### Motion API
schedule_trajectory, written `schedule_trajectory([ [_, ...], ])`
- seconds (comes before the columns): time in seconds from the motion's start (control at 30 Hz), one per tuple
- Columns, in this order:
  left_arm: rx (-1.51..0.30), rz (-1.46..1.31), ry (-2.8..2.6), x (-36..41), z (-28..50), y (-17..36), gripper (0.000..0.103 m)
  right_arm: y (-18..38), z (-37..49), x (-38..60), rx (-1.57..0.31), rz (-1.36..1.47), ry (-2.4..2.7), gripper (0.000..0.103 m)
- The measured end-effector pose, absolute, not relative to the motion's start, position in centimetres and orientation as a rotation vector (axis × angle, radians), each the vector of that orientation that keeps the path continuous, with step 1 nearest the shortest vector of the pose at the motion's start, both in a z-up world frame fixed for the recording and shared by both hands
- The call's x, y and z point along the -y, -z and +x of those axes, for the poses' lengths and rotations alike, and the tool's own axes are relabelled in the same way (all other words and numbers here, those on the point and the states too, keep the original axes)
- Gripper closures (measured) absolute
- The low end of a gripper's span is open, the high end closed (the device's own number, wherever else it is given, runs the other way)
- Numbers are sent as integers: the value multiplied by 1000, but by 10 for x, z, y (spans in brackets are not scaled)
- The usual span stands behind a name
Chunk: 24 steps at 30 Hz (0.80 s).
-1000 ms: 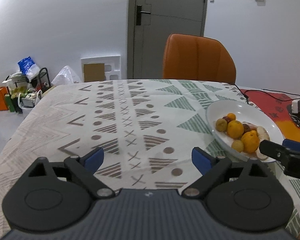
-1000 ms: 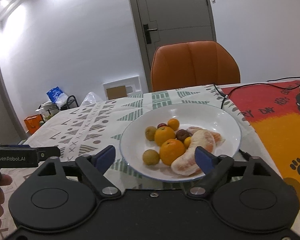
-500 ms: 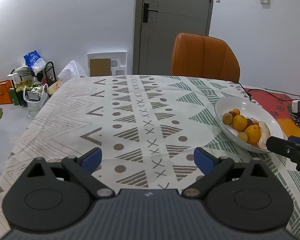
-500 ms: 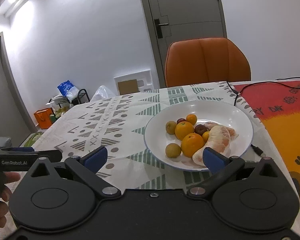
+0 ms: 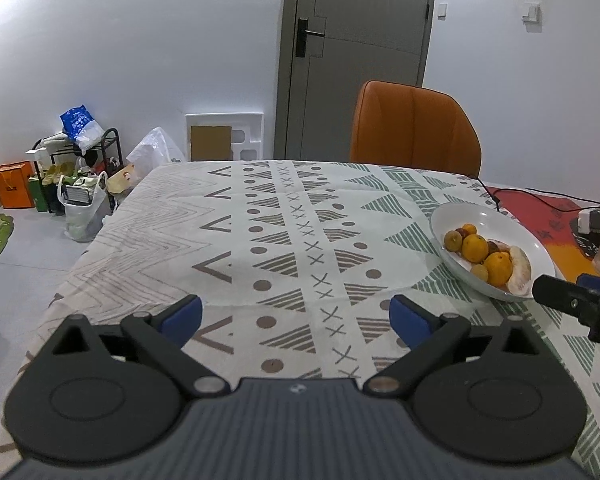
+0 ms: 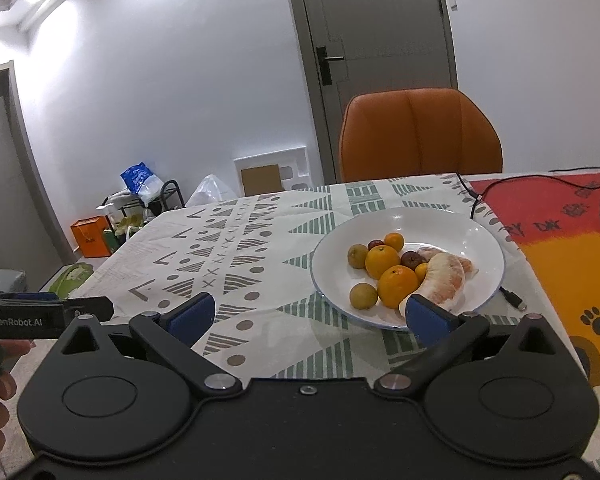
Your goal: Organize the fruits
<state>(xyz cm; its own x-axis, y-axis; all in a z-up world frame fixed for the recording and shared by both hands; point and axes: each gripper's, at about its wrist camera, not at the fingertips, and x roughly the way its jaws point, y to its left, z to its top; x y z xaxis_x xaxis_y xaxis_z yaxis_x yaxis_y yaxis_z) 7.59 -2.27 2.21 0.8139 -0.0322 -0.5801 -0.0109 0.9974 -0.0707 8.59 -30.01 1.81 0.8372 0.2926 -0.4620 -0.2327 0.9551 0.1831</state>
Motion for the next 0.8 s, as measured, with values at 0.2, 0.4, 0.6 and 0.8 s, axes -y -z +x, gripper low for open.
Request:
schedule_trajectory([
  [0.2,-609,-80,-3,16,60,-26,4,-25,70,293,-489,100,-284,0],
  [0.4,-600,-80,-10,11,43,-28,4,-29,53,285,-483,74,-292,0],
  [0.6,-592,-78,-16,6,28,-30,4,-31,39,279,-484,63,-313,0],
  [0.8,-581,-81,-26,0,10,-32,4,-33,26,276,-480,54,-318,0],
])
